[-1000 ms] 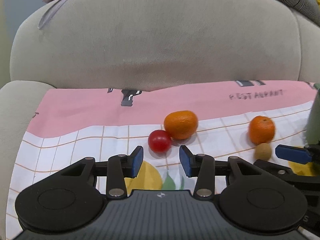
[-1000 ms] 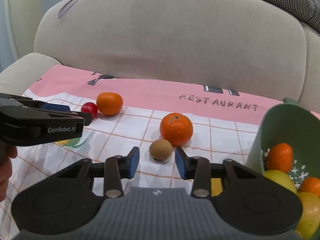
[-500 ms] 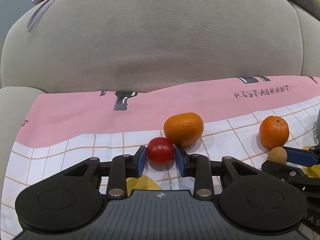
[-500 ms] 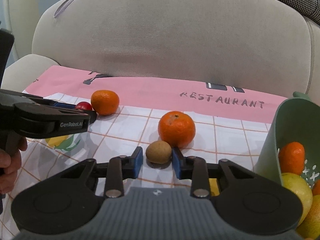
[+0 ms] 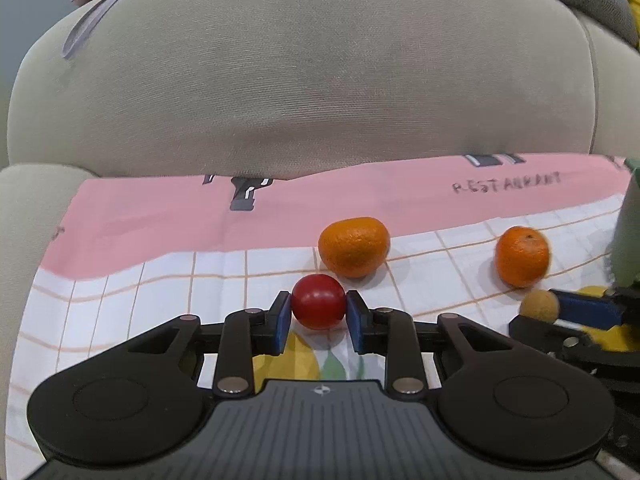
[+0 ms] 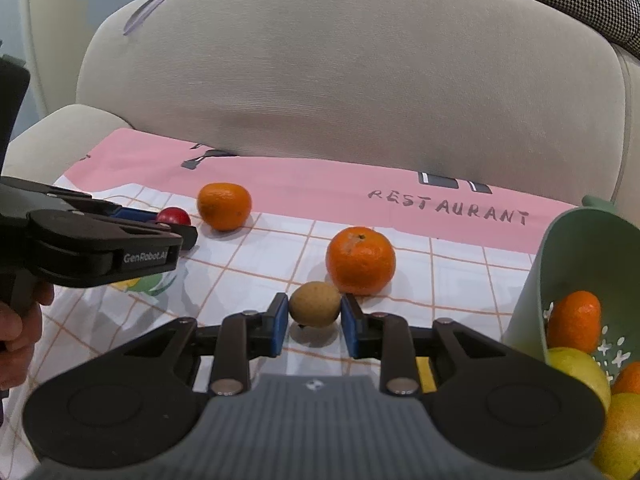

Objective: Organize fruits
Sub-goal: 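Grasp the other red tomato with the left tool while the right tool grasps the other kiwi, then carry the tomato and kiwi over the colander and open both tools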

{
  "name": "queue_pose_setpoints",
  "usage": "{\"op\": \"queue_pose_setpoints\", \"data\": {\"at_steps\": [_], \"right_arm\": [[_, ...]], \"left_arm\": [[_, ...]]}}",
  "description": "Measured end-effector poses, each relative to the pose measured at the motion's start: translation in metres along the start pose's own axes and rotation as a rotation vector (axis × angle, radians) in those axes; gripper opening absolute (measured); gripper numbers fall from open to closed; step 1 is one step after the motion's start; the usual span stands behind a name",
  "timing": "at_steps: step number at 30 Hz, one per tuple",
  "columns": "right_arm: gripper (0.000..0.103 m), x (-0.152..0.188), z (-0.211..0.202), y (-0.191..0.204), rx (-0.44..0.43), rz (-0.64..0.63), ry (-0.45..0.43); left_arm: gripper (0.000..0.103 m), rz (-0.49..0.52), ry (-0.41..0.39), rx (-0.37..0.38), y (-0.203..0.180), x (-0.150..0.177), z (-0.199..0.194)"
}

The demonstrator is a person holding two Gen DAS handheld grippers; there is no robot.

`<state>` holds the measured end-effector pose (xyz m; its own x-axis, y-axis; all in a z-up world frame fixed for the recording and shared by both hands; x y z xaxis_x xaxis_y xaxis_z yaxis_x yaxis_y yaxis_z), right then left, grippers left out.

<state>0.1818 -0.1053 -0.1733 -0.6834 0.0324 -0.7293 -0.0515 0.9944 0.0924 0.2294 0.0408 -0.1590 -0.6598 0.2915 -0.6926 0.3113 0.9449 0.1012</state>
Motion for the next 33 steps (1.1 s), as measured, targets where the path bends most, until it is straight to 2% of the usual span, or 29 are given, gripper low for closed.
{"op": "queue_pose_setpoints", "data": {"at_steps": [4, 15, 25, 33], "right_arm": [[0.025, 0.001, -0.013, 0.002, -0.016, -0.002, -0.004], [0.025, -0.002, -0.070, 0.001, -0.057, -0.045, -0.058], [0.025, 0.004, -0.128, -0.019, -0.042, -0.067, -0.112], [0.025, 0.011, -0.167, -0.049, 0.009, -0.076, -0.156]], "left_arm": [[0.032, -0.039, 0.000, 0.026, -0.002, 0.002, -0.020], [0.032, -0.025, -0.042, 0.097, -0.039, -0.009, -0.087], [0.032, 0.068, -0.084, 0.171, -0.095, -0.012, -0.134], [0.032, 0.142, -0.133, 0.214, -0.139, -0.021, -0.163]]}}
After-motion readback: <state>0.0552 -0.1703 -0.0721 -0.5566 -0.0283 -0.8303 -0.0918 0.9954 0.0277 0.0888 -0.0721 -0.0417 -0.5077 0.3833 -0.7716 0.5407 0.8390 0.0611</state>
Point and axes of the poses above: each gripper's, at about its wrist camera, not at the fingertips, and z roughly the way its jaws point, y to its left, x to its underside, the point moved 3 cm from there along z, roughly the way its jaws point, and after that the axes turned 5 degrees about z, right-handed, at the moved point
